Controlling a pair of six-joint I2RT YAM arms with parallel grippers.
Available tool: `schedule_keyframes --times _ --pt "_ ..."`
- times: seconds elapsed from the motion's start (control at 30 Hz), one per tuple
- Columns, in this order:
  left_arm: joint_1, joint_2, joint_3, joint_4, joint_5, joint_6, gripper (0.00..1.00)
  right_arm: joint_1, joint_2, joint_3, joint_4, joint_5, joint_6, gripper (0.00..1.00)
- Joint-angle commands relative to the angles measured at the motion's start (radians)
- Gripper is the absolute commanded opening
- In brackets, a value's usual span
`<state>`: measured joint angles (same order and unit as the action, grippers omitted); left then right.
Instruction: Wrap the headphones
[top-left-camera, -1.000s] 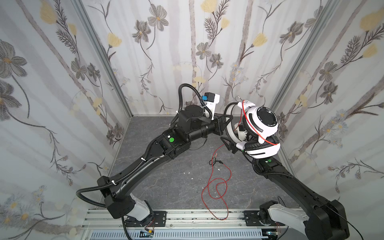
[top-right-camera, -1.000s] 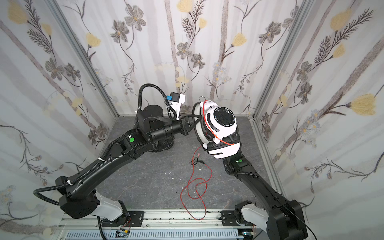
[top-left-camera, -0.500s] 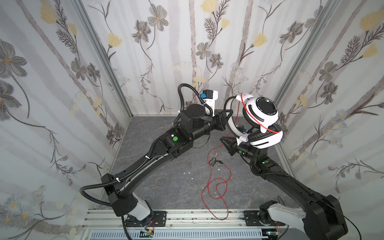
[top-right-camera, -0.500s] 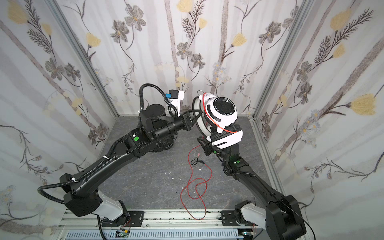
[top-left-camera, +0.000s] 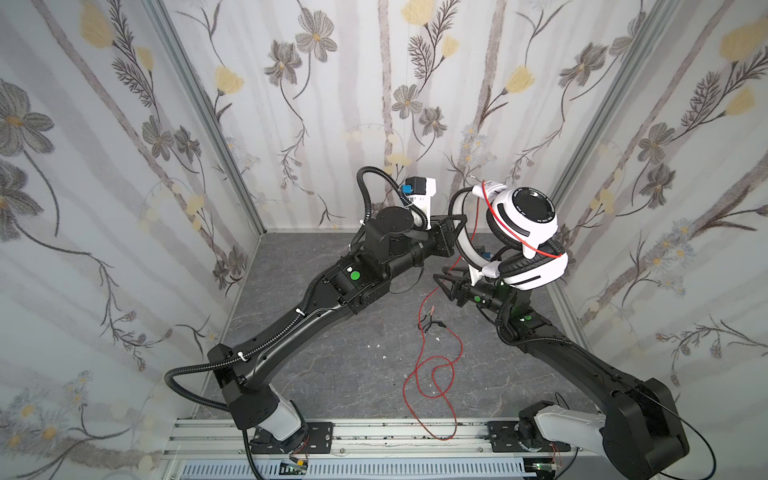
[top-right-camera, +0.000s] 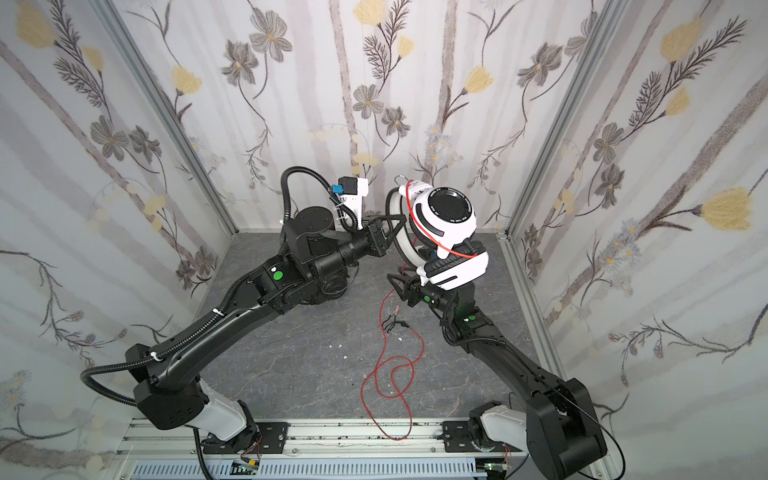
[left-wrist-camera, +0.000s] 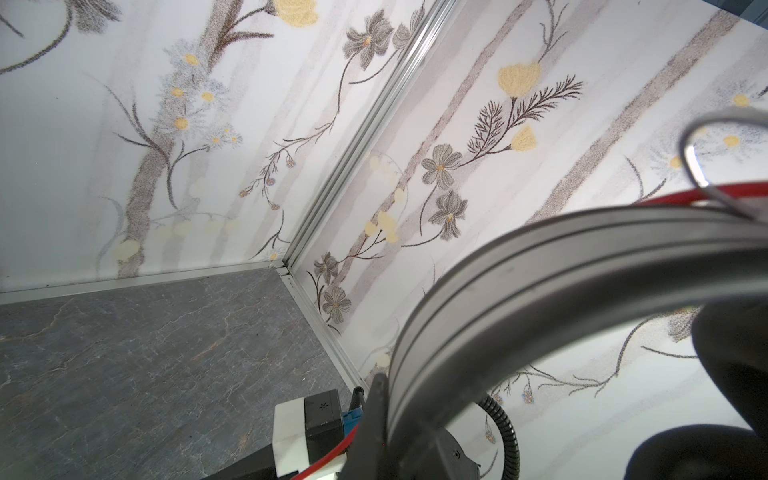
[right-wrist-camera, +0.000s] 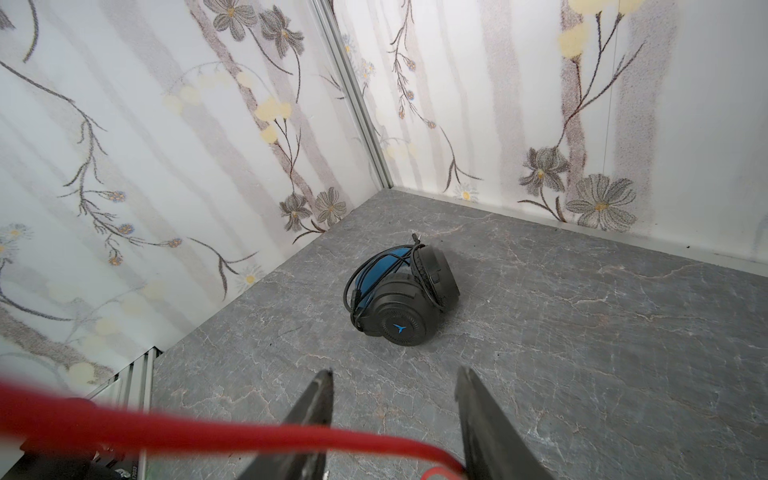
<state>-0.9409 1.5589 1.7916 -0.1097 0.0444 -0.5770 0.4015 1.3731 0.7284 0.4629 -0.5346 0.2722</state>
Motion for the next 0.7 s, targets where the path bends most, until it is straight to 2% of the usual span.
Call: schedule_keyframes --times 0.0,0.17,0.4,0.67 --pt "-0.006 0.002 0.019 0.084 -0.018 -0.023 0.0 -0.001 0.013 0.012 0.022 0.019 0.014 0.52" --pt "-0.013 0.018 0.03 0.083 -0.003 -0.027 0.0 -0.012 0.029 0.059 0.014 0.028 0.022 0.52" --pt "-0.028 0.05 0.048 0.094 0.032 -0.045 0.0 -0.015 0.031 0.055 0.031 0.01 0.027 0.33" --pt "-0.032 0.062 0.063 0.08 0.037 -0.046 0.0 -0.023 0.021 0.04 0.049 0.006 0.036 0.32"
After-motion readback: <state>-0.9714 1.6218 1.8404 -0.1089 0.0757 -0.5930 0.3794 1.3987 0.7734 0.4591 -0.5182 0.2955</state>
